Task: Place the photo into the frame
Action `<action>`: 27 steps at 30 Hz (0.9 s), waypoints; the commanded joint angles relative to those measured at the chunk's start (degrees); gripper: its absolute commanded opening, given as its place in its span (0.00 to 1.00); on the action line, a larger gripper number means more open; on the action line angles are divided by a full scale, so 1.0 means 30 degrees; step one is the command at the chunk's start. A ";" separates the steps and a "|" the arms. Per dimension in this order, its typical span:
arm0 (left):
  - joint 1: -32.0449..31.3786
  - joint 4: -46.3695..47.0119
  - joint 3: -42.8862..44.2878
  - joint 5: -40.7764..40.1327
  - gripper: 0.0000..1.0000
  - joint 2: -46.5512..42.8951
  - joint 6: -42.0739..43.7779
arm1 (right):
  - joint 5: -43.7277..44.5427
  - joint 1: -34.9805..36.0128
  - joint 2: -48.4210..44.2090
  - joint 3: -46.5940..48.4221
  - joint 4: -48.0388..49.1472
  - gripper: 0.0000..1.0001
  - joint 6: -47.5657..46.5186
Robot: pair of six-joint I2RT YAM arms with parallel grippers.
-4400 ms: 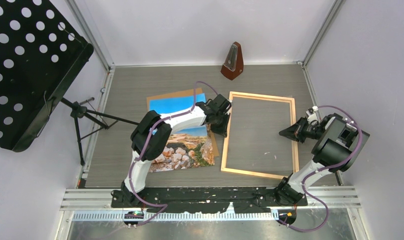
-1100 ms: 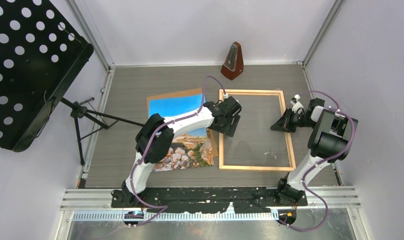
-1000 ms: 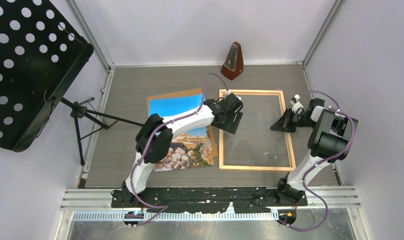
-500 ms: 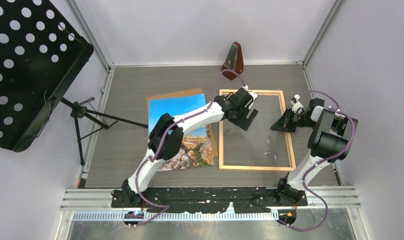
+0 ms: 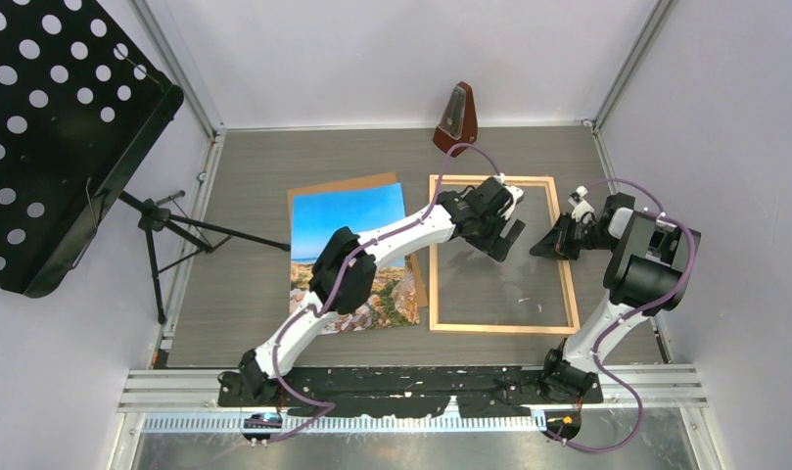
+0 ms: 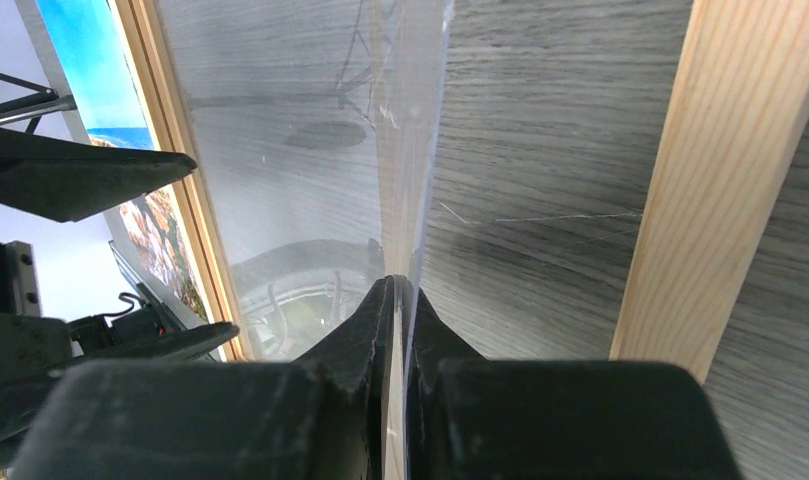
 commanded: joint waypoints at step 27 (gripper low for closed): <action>-0.0536 -0.0110 0.3931 0.0112 0.86 0.2222 -0.1572 | 0.0743 0.0190 -0.0247 -0.0208 0.0888 0.11 -0.0530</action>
